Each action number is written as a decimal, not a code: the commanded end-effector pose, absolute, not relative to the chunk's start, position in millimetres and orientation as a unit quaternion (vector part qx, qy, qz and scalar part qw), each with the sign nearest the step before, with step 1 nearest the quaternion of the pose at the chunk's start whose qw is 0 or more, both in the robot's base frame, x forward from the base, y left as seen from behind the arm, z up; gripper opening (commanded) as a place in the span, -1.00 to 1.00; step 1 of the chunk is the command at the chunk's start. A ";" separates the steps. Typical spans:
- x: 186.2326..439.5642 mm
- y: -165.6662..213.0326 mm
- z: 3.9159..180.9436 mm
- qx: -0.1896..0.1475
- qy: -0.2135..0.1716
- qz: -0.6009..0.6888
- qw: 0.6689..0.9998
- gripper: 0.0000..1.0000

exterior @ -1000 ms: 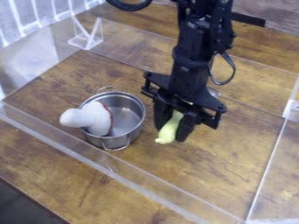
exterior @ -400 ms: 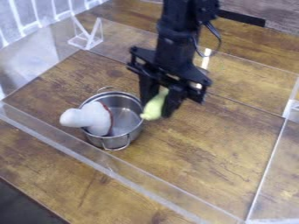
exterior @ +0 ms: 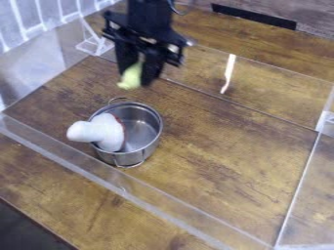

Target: Move the green spoon to the left

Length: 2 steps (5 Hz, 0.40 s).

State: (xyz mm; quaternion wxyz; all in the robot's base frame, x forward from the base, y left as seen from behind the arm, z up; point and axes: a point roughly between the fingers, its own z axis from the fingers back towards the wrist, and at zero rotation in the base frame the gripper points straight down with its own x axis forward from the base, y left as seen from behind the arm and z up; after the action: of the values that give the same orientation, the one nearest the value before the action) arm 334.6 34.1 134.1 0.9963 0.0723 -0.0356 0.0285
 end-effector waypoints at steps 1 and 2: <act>332.5 70.2 173.1 0.089 -0.095 0.056 0.990 -1.00; 331.1 92.8 169.2 0.092 -0.092 0.049 0.990 -1.00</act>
State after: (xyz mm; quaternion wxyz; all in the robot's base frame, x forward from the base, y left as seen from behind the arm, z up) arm 328.3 87.6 136.2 0.9949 0.0825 -0.0390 0.0432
